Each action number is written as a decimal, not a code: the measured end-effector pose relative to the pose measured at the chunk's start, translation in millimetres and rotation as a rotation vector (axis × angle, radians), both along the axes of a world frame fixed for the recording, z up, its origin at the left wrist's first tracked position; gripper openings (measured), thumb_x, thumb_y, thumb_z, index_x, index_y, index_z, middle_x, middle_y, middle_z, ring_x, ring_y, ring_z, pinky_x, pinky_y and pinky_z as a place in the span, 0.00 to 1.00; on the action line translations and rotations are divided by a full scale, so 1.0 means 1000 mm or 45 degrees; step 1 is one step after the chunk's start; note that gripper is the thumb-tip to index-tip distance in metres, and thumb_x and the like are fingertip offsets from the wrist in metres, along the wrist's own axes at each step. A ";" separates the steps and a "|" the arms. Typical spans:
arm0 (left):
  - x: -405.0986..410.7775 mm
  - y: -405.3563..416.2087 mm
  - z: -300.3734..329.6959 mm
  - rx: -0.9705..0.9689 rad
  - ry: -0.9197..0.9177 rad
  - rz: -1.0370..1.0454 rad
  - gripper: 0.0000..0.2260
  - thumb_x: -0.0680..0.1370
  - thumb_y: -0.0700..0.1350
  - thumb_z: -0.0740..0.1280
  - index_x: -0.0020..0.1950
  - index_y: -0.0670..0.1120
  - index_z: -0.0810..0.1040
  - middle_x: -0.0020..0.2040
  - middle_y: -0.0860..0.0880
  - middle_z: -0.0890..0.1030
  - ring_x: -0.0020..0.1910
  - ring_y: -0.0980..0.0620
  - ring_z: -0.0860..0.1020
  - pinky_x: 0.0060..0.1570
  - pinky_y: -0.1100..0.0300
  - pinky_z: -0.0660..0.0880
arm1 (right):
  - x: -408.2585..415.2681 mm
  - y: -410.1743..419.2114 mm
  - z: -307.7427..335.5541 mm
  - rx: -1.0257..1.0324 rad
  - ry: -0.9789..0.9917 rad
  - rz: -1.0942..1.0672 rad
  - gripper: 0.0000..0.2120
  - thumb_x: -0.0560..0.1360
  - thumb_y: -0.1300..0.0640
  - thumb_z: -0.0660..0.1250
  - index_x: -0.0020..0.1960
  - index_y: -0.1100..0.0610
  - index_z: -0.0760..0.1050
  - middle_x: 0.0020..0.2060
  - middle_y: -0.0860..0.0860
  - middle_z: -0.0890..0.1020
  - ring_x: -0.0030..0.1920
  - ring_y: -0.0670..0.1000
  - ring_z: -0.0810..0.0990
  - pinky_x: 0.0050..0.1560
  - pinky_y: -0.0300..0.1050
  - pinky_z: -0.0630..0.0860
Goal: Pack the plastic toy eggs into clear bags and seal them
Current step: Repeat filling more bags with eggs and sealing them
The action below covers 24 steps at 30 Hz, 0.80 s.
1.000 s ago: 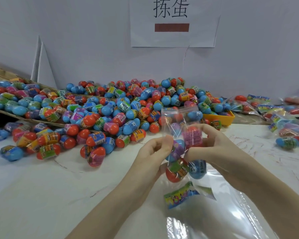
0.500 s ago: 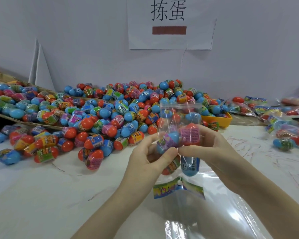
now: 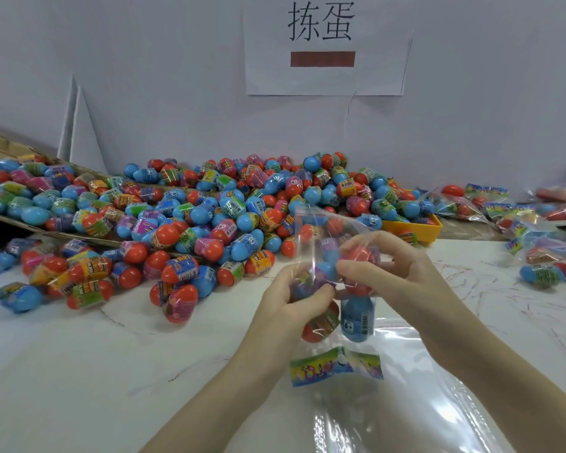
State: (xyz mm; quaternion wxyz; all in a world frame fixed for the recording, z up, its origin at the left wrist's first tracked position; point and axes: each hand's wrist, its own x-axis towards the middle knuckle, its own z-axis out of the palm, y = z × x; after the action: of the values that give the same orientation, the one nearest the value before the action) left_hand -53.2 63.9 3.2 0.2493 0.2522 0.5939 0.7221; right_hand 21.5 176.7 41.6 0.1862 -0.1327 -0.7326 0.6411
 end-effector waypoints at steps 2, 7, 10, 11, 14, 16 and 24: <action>-0.003 0.001 0.002 -0.035 -0.009 0.026 0.04 0.74 0.42 0.66 0.40 0.50 0.73 0.23 0.60 0.78 0.24 0.68 0.75 0.26 0.73 0.70 | 0.001 0.002 0.000 -0.007 -0.064 0.032 0.04 0.69 0.61 0.69 0.44 0.56 0.76 0.33 0.52 0.84 0.32 0.48 0.83 0.29 0.32 0.75; -0.003 -0.007 0.005 0.029 0.125 0.222 0.17 0.65 0.59 0.64 0.47 0.50 0.78 0.40 0.56 0.83 0.38 0.62 0.80 0.34 0.71 0.73 | 0.003 -0.001 0.001 0.089 -0.262 0.180 0.11 0.64 0.53 0.71 0.45 0.55 0.76 0.32 0.50 0.84 0.32 0.45 0.83 0.29 0.29 0.73; -0.004 -0.008 0.005 0.054 0.100 0.290 0.06 0.76 0.45 0.64 0.43 0.48 0.79 0.36 0.53 0.84 0.33 0.59 0.81 0.30 0.71 0.74 | 0.006 0.000 0.004 0.162 -0.386 0.232 0.17 0.59 0.46 0.72 0.46 0.50 0.76 0.36 0.48 0.85 0.37 0.44 0.83 0.32 0.29 0.74; -0.004 -0.009 0.006 0.047 0.092 0.283 0.08 0.78 0.42 0.62 0.41 0.47 0.79 0.34 0.53 0.84 0.31 0.59 0.80 0.28 0.70 0.74 | 0.006 0.000 0.005 0.195 -0.409 0.232 0.22 0.56 0.43 0.72 0.47 0.48 0.75 0.39 0.46 0.85 0.38 0.43 0.83 0.34 0.32 0.75; -0.001 -0.010 0.007 0.047 0.126 0.221 0.09 0.78 0.40 0.62 0.41 0.46 0.80 0.31 0.54 0.83 0.28 0.61 0.79 0.26 0.72 0.72 | 0.008 0.000 0.008 0.352 -0.168 -0.071 0.32 0.49 0.37 0.72 0.53 0.42 0.72 0.49 0.40 0.80 0.47 0.40 0.80 0.42 0.35 0.75; 0.002 -0.009 0.008 0.041 0.132 0.152 0.08 0.78 0.40 0.62 0.43 0.46 0.80 0.33 0.53 0.84 0.29 0.59 0.80 0.27 0.72 0.72 | 0.010 -0.003 0.009 0.720 0.212 -0.340 0.26 0.57 0.37 0.74 0.53 0.41 0.72 0.50 0.36 0.77 0.50 0.39 0.76 0.49 0.32 0.72; 0.009 -0.011 0.010 -0.004 0.274 -0.089 0.15 0.78 0.34 0.57 0.39 0.45 0.80 0.34 0.50 0.84 0.34 0.52 0.83 0.37 0.61 0.78 | 0.007 -0.007 -0.004 1.789 0.473 -0.370 0.12 0.72 0.49 0.61 0.42 0.49 0.83 0.39 0.48 0.81 0.43 0.54 0.74 0.43 0.50 0.63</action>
State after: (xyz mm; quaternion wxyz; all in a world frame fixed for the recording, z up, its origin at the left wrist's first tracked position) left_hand -43.8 53.0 13.6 0.2095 0.3485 0.6093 0.6807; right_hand 28.8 169.4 37.1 0.4311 0.0330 -0.9017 0.0020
